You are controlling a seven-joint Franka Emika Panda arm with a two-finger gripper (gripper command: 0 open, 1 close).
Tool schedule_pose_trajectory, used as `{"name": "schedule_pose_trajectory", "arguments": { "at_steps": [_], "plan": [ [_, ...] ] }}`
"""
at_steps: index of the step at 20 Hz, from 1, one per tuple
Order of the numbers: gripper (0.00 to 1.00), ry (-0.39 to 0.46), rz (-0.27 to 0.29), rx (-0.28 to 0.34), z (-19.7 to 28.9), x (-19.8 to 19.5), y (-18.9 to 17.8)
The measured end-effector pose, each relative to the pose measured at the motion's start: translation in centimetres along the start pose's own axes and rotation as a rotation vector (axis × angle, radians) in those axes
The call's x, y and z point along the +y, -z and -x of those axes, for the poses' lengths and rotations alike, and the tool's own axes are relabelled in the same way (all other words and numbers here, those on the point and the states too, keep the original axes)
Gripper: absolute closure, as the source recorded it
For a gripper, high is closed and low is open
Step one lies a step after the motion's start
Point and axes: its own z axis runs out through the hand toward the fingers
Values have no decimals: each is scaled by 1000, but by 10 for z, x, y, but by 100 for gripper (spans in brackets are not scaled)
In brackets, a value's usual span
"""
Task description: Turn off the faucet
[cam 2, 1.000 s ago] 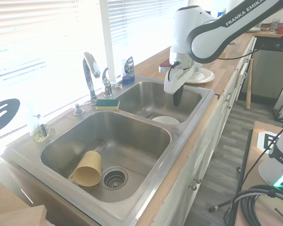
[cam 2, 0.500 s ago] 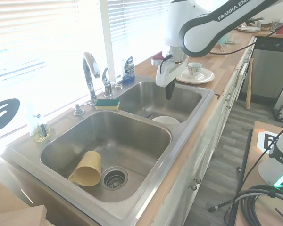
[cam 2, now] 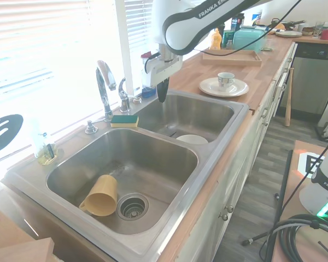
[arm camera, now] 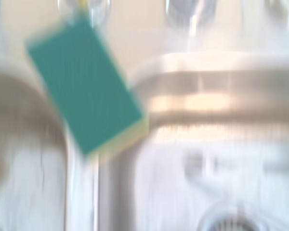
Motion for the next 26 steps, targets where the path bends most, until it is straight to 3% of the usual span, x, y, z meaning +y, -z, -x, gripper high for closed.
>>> {"name": "schedule_pose_trajectory", "arguments": {
  "at_steps": [5, 9, 13, 26],
  "plan": [
    [100, 16, -153, 164, -34, -31, -2],
    [100, 8, -210, 206, -48, -44, 11],
    [100, 1, -269, 207, -66, -61, 29],
    [100, -17, -253, 200, -108, -86, 7]
  ]
}}
